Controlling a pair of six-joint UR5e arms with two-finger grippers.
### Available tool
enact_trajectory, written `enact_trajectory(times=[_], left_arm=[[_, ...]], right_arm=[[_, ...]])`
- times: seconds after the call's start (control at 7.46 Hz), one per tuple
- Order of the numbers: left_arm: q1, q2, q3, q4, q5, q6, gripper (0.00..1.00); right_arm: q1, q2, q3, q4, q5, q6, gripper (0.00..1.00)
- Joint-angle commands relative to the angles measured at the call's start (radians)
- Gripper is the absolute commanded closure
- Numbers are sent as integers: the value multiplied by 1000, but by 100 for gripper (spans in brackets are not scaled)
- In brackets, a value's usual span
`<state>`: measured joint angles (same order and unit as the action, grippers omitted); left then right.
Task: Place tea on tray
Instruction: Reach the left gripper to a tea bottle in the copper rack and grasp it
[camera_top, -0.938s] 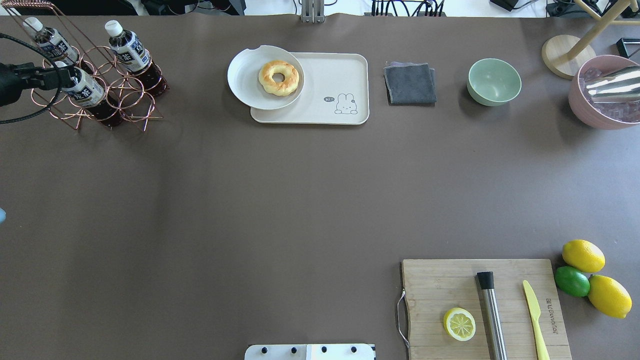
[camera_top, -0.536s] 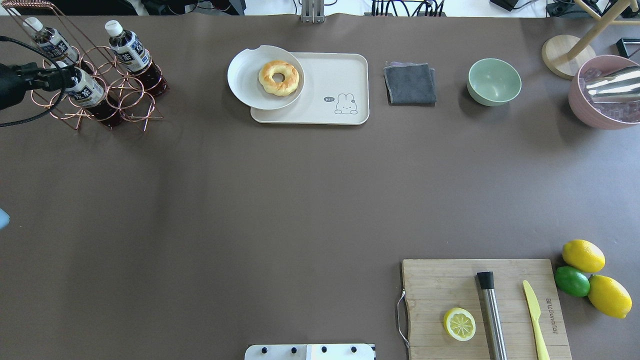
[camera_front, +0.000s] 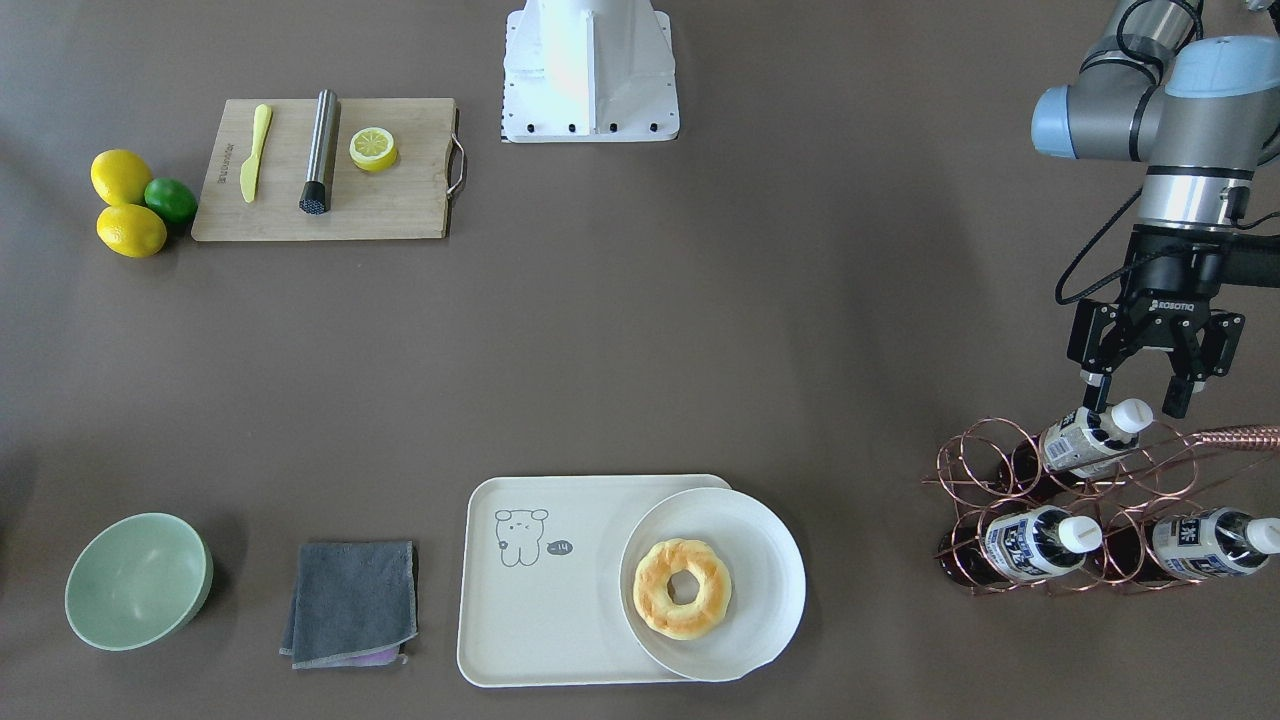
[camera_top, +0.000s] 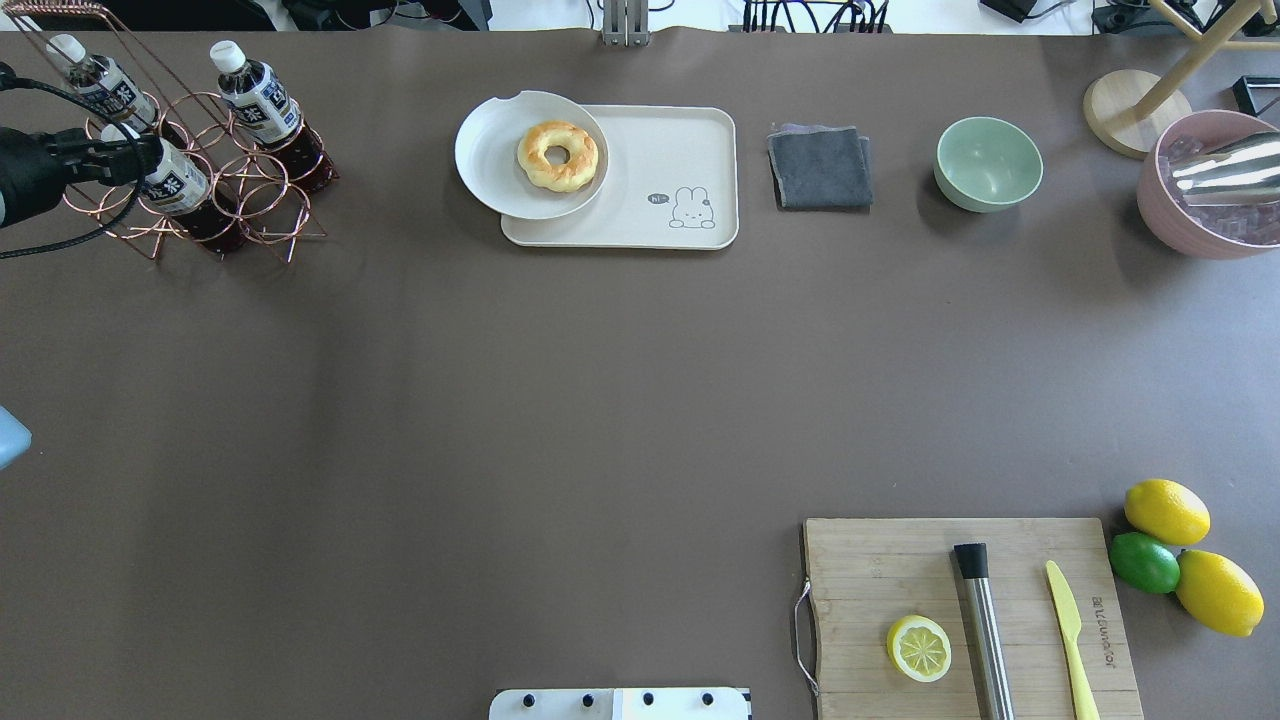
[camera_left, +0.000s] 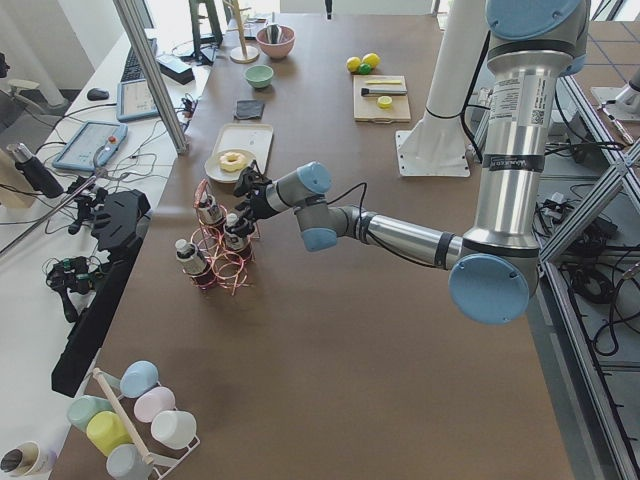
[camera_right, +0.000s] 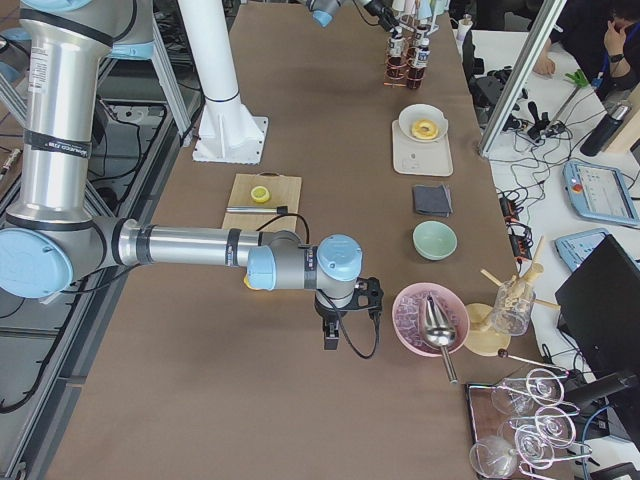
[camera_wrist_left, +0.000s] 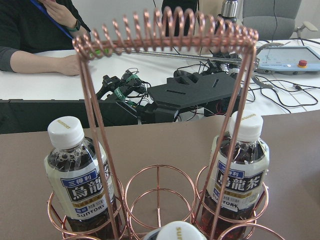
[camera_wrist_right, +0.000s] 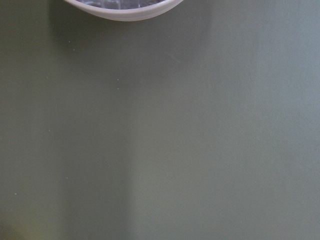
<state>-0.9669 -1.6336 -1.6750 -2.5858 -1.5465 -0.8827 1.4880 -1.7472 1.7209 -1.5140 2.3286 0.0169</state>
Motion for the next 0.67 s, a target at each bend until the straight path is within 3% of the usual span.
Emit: enact_trajectory(times=[0.0, 0.13, 0.27, 0.4, 0.54], left_arm=[[2, -15, 24, -5, -1, 2, 15], [2, -17, 24, -5, -1, 2, 15], [1, -17, 23, -7, -3, 2, 33], [1, -15, 20, -7, -4, 2, 74], [1, -15, 17, -7, -4, 2, 100]], right_arm=[[0, 0, 0, 0, 0, 2, 0], [0, 0, 0, 0, 0, 2, 0], [0, 2, 0, 0, 0, 2, 0], [0, 0, 0, 0, 0, 2, 0], [0, 2, 0, 0, 0, 0, 0]])
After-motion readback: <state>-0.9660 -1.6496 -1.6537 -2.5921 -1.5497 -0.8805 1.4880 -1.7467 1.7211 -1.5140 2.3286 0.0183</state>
